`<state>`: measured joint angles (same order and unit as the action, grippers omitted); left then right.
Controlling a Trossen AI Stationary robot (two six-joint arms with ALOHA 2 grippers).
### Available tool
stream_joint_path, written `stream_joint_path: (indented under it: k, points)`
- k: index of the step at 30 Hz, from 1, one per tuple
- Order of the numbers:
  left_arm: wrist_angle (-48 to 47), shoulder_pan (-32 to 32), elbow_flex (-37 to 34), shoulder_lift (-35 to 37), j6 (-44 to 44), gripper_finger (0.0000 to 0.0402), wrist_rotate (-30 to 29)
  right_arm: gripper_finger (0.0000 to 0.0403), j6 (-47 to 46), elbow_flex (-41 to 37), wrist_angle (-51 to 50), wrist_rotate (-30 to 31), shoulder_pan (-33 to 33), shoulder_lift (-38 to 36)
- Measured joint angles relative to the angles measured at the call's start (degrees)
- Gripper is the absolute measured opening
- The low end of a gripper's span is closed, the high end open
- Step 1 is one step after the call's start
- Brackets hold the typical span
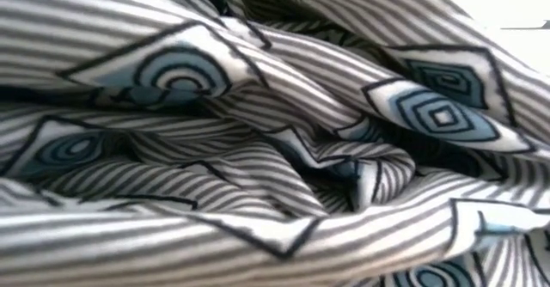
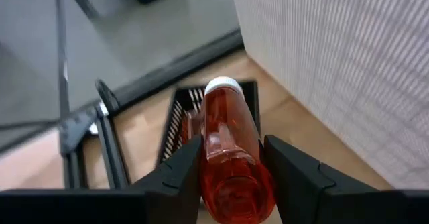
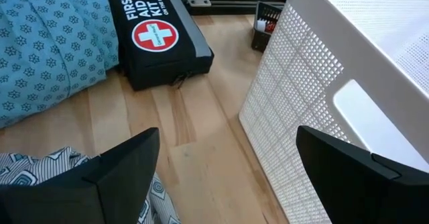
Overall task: Pick & Place Medicine items
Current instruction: Put the red medicine bottle into the black bin
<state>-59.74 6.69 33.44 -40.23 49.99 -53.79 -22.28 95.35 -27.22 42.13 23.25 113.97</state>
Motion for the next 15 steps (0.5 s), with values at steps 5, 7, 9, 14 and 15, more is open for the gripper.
stream_joint_path:
  k: [5, 7, 9, 14, 15]
  points:
    - [0.32, -4.32, -0.12, 0.0, -0.33, 0.0148, 4.31, 0.0347, 0.0, 0.0, 0.01, 0.0, -0.69, 0.0]
    - [0.34, -6.28, -0.07, 0.0, -0.45, 0.0148, 4.34, 0.0347, 0.0, 0.0, 0.01, 0.0, -1.02, 0.0]
    - [0.34, -8.29, -0.06, 0.0, -0.8, 0.0148, 4.56, 0.0347, 0.0, 0.0, 0.0, 0.0, -1.29, 0.0]
    - [3.81, -13.99, -0.06, 0.0, -8.34, 0.0148, 9.3, 0.0347, 0.24, 0.0, 0.0, -0.02, -1.73, 0.0]
    - [4.87, -15.2, -0.07, 0.0, -10.16, 0.0148, 10.15, 0.0347, 0.24, 0.0, 0.0, -0.02, -1.84, 0.0]
